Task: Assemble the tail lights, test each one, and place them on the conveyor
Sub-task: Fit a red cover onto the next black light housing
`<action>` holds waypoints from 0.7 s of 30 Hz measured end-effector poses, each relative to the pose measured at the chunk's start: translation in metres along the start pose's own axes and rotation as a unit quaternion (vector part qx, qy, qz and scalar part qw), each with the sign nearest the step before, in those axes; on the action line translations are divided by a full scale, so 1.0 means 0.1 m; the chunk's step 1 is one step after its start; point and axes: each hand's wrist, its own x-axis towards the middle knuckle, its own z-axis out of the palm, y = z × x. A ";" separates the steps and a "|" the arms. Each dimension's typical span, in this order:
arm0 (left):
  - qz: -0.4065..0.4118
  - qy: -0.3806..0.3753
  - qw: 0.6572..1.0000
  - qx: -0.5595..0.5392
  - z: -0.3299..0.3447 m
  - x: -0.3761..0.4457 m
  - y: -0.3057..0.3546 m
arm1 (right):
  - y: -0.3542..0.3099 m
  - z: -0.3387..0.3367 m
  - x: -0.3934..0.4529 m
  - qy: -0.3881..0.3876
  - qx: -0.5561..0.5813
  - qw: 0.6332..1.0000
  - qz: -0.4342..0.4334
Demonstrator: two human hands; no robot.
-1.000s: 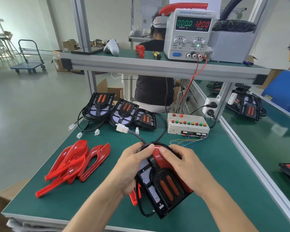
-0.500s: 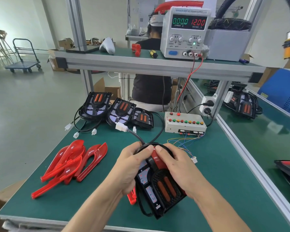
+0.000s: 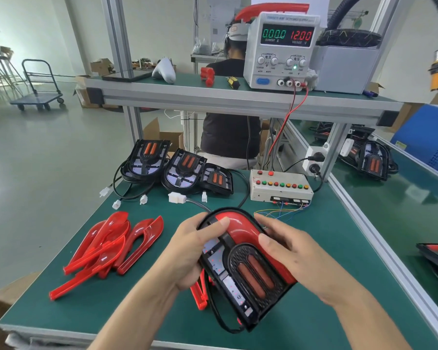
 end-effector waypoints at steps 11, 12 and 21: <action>-0.060 -0.014 0.994 -0.094 -0.06 0.03 0.07 | 0.26 -0.04 -0.27 0.000 0.082 0.996 -0.035; -0.059 -0.016 0.994 -0.094 -0.07 0.04 0.07 | 0.26 -0.02 -0.26 0.007 0.080 0.996 -0.043; -0.060 -0.011 0.993 -0.098 -0.12 0.08 0.07 | 0.27 0.13 -0.27 0.044 0.131 0.990 -0.042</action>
